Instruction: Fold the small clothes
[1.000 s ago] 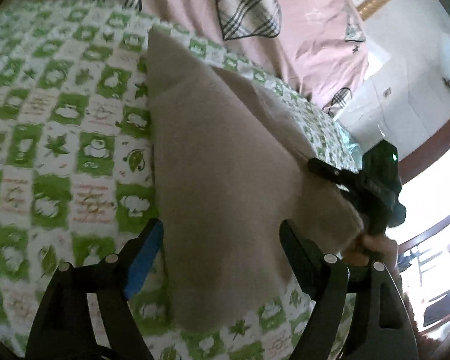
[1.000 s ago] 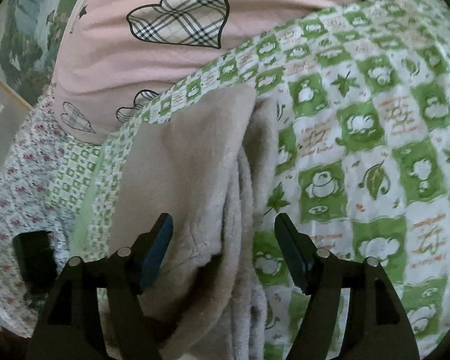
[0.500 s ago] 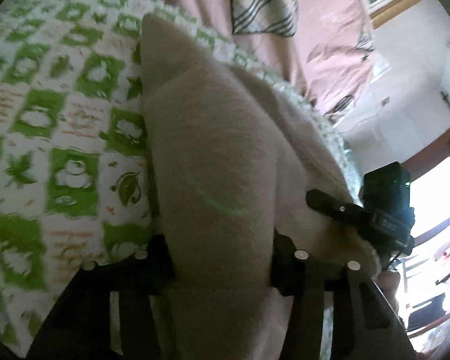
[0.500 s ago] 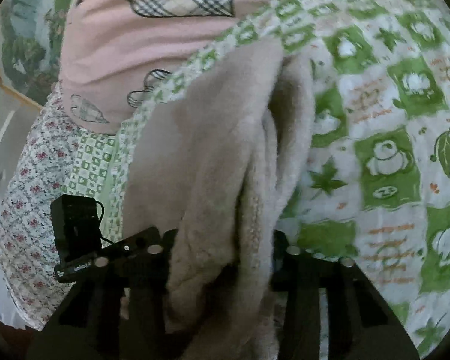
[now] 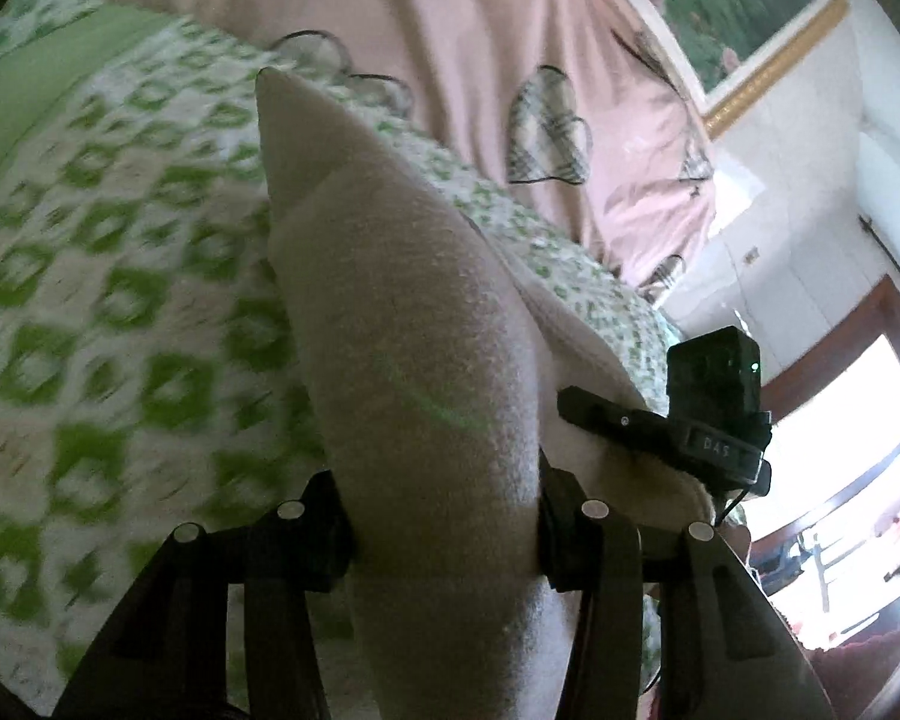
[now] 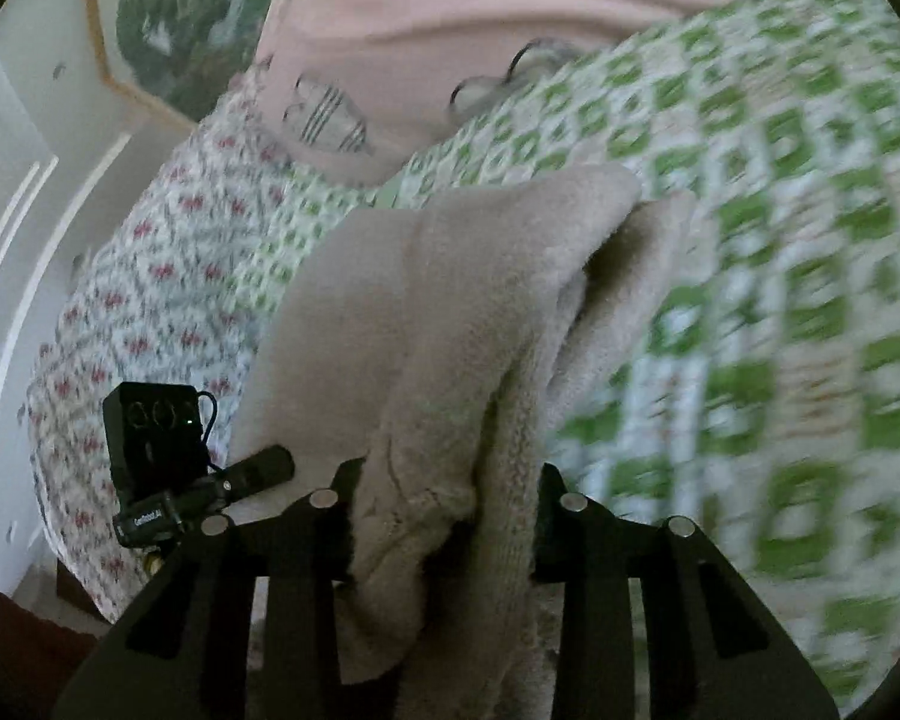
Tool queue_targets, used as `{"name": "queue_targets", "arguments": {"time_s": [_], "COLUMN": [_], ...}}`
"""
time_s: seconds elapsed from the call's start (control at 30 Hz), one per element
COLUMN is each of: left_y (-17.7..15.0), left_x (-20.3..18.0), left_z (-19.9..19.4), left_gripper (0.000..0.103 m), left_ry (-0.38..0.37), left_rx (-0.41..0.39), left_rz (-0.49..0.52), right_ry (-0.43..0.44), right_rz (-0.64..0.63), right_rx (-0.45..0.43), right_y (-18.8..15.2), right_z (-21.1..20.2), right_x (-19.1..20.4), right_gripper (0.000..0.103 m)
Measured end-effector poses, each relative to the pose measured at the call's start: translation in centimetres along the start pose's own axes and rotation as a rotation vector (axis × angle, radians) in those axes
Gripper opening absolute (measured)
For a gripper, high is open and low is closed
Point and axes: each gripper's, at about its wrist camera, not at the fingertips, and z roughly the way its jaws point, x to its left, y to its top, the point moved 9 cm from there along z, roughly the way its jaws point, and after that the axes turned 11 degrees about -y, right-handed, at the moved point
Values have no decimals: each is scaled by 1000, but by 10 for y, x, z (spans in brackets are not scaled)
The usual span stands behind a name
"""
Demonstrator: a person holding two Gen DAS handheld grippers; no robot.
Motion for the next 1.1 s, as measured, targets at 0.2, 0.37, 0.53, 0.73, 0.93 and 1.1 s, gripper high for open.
{"name": "queue_targets", "arguments": {"time_s": [0.2,0.37,0.53,0.73,0.93,1.1], "left_y": [-27,-37,-31,7,34,39], "left_x": [41,48,51,62,75,77], "left_z": [-9,-5,-19,-29,-17,-10], "left_gripper": [50,63,70,74,74,62], "left_ry": [20,41,33,90,179,262], "left_rx": [11,37,33,-26,-42,-32], "left_rz": [-69,-79,-106,-116,-121,-60], "right_ry": [-27,-74,-141,-192,-176,-33], "right_rz": [-20,39,83,50,94,61], "right_rx": [36,61,77,-43,1,-147], "right_y": [-20,-30,-33,18,60,77], "right_z": [26,30,16,-11,38,17], "right_x": [6,-16,-34,-32,-37,-13], "right_gripper": [35,45,67,67,49,11]}}
